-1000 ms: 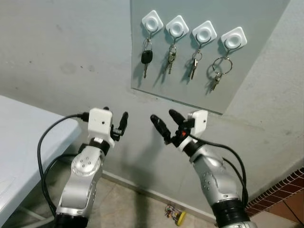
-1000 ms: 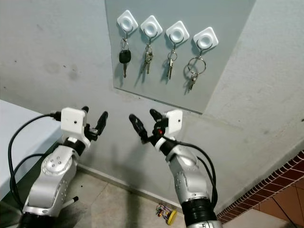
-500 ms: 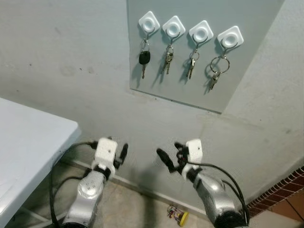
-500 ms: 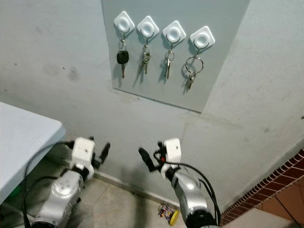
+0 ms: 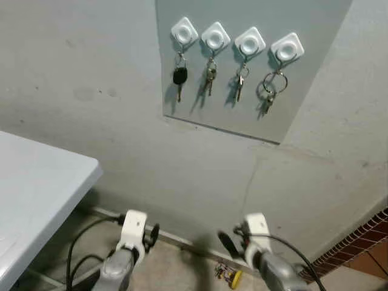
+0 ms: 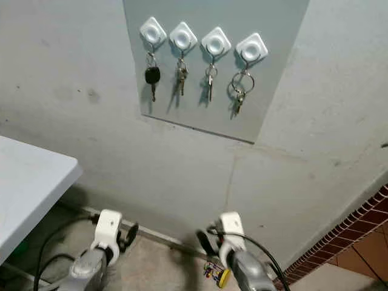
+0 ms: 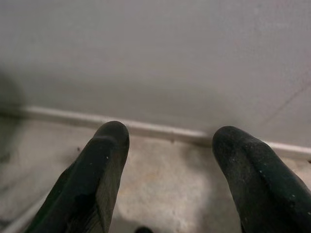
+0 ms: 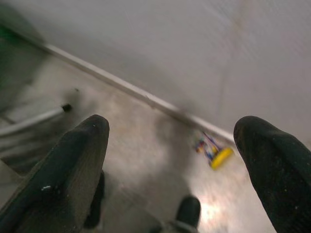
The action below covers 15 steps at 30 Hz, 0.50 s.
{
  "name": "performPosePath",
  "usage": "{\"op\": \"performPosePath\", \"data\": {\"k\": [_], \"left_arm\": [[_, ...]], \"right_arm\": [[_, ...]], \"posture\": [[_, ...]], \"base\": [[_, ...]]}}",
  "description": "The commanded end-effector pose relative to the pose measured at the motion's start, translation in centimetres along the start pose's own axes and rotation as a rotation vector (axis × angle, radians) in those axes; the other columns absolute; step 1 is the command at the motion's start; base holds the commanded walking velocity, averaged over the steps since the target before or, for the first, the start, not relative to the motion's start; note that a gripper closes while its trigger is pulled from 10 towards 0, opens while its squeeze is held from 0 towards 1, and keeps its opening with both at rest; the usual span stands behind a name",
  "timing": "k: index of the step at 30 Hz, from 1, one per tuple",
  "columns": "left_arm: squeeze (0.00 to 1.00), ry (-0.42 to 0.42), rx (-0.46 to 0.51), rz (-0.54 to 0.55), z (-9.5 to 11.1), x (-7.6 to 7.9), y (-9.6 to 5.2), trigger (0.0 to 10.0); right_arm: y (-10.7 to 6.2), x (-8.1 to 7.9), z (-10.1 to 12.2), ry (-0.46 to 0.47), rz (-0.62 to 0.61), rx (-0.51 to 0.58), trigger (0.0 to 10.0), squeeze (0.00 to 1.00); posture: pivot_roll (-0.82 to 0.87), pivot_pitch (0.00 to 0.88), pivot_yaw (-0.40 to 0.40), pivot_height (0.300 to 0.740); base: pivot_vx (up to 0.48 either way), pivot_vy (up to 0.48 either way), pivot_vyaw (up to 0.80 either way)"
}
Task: Hang keys on a hook
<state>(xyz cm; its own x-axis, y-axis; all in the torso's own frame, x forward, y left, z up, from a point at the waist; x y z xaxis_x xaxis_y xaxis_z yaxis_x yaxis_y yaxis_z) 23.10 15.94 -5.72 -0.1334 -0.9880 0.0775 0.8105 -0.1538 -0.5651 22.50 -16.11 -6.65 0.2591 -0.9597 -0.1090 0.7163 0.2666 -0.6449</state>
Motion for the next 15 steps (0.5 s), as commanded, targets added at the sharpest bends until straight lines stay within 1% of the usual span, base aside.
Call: {"op": "performPosePath", "data": {"k": [1,2,3,5,7,9,10,11,12,13,14,15], "left_arm": [[0.0,-0.029,-0.005,0.026,-0.2,-0.4,-0.1,10.0],[0.0,-0.036,-0.01,0.028,-0.4,-0.4,-0.1,10.0],[0.0,-0.058,-0.045,0.037,-1.2,-0.5,-0.4,10.0],[0.0,-0.057,-0.064,0.041,-1.7,-0.5,-0.6,10.0],[0.0,-0.071,-0.071,0.046,-2.0,-0.6,-0.7,10.0],[0.0,-0.106,-0.077,0.051,-2.4,-0.7,-0.8,10.0],[0.0,-0.101,-0.09,0.059,-2.7,-0.8,-0.9,10.0],[0.0,-0.095,-0.109,0.071,-3.1,-0.9,-1.1,10.0],[0.0,-0.103,-0.119,0.076,-3.3,-0.9,-1.2,10.0],[0.0,-0.114,-0.129,0.082,-3.6,-1.0,-1.4,10.0],[0.0,-0.132,-0.143,0.093,-4.1,-1.1,-1.6,10.0],[0.0,-0.148,-0.154,0.103,-4.4,-1.2,-1.8,10.0]], "right_arm": [[-0.1,0.3,-0.5,0.007,-0.036,-0.031,10.0,1.0],[-0.3,0.5,-0.8,0.007,-0.048,-0.042,10.0,1.0],[-0.5,0.6,-1.6,0.005,-0.058,-0.072,10.0,1.0],[-0.8,0.6,-2.3,-0.003,-0.065,-0.099,10.0,1.0],[-1.0,0.6,-2.9,-0.004,-0.072,-0.125,10.0,0.96],[-1.1,0.6,-3.4,-0.006,-0.076,-0.143,10.0,0.75],[-1.2,0.6,-3.6,-0.009,-0.078,-0.152,10.0,0.55],[-1.3,0.6,-3.9,-0.017,-0.084,-0.165,10.0,0.44],[-1.4,0.6,-4.0,-0.022,-0.087,-0.172,10.0,0.44],[-1.4,0.6,-4.2,-0.027,-0.086,-0.18,10.0,0.34],[-1.5,0.5,-4.4,-0.039,-0.083,-0.192,10.0,0.15],[-1.5,0.4,-4.5,-0.051,-0.077,-0.198,10.0,0.07]], "posture": [[-0.1,0.0,0.001,0.724],[-0.1,0.0,0.001,0.724],[-0.1,0.0,0.0,0.724],[-0.1,0.0,0.0,0.724],[-0.1,0.0,-0.003,0.724],[-0.1,0.0,-0.004,0.724],[-0.1,0.0,-0.004,0.724],[-0.09,0.0,-0.01,0.724],[-0.09,0.0,-0.01,0.724],[-0.09,0.0,-0.01,0.724],[-0.09,0.0,-0.01,0.724],[-0.09,0.0,-0.01,0.724]], "base": [[0.0,0.0,0.0],[0.0,0.0,0.0],[0.0,0.0,0.0],[0.0,0.0,0.0],[0.0,0.0,0.0],[0.0,0.0,0.0],[0.0,0.0,0.0],[0.0,0.0,0.0],[0.0,0.0,0.0],[0.0,0.0,0.0],[0.0,0.0,0.0],[0.0,0.0,0.0]]}}
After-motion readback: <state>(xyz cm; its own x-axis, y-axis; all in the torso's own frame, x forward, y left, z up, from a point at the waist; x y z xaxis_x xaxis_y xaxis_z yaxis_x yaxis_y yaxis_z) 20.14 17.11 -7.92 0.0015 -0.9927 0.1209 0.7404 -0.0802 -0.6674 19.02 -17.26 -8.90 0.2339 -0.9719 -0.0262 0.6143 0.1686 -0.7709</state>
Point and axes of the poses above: a point about 5 cm out from each wrist's last joint towards the gripper, its own y axis pointing out of the wrist towards the gripper, its own z axis along the axis of the wrist's last joint, x = y × z, the point moved 1 cm from there along y, pointing out of the wrist towards the gripper, and after that the axes turned 5 degrees about -y, right-handed, at the moved point
